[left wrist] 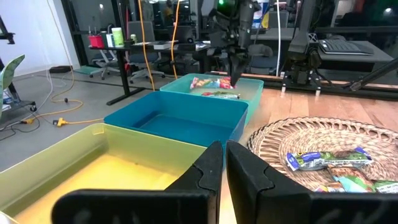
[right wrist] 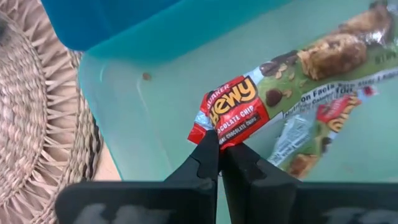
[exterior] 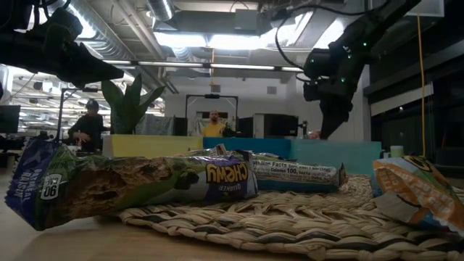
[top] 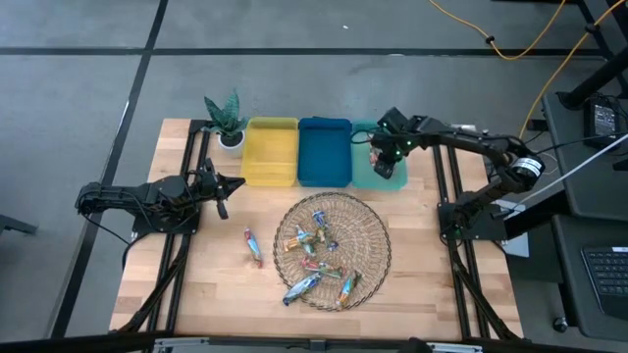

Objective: Pick and place Granola Bars by type
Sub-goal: Put the red granola bar into the green bin

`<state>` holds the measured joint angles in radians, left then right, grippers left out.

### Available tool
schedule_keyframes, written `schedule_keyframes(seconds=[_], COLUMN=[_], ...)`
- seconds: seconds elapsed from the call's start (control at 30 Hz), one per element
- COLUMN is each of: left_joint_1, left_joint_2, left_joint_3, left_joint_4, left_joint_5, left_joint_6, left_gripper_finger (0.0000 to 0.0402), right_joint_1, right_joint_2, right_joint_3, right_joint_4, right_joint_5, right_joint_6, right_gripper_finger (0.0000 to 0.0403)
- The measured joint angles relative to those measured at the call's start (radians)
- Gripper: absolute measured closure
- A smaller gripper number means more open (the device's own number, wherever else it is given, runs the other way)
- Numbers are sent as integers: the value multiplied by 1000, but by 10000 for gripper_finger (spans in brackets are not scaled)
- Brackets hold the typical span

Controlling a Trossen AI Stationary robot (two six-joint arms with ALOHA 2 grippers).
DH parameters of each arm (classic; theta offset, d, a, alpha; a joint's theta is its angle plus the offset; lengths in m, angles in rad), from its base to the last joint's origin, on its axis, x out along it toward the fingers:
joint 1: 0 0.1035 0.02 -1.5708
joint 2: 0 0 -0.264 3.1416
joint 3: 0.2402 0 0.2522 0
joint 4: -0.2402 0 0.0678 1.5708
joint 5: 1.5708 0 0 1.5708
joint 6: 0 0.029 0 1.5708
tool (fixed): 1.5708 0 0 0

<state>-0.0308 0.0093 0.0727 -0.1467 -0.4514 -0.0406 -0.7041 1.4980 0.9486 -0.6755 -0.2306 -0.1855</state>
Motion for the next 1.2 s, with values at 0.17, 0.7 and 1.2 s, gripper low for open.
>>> schedule_keyframes(seconds=[0.17,0.7,1.2], left_joint_1=[0,0,0], left_joint_2=[0,0,0], left_joint_3=[0,0,0], left_joint_4=[0,0,0], left_joint_5=[0,0,0], left_joint_6=[-1,-20,-43], left_gripper_finger=[386,386,386], right_joint_1=[19,40,40], right_joint_2=[1,170,176], right_joint_3=[-55,-69,-68], right_joint_4=[65,101,101], right_joint_5=[0,-8,-8], right_joint_6=[24,21,27], right_gripper_finger=[391,390,370])
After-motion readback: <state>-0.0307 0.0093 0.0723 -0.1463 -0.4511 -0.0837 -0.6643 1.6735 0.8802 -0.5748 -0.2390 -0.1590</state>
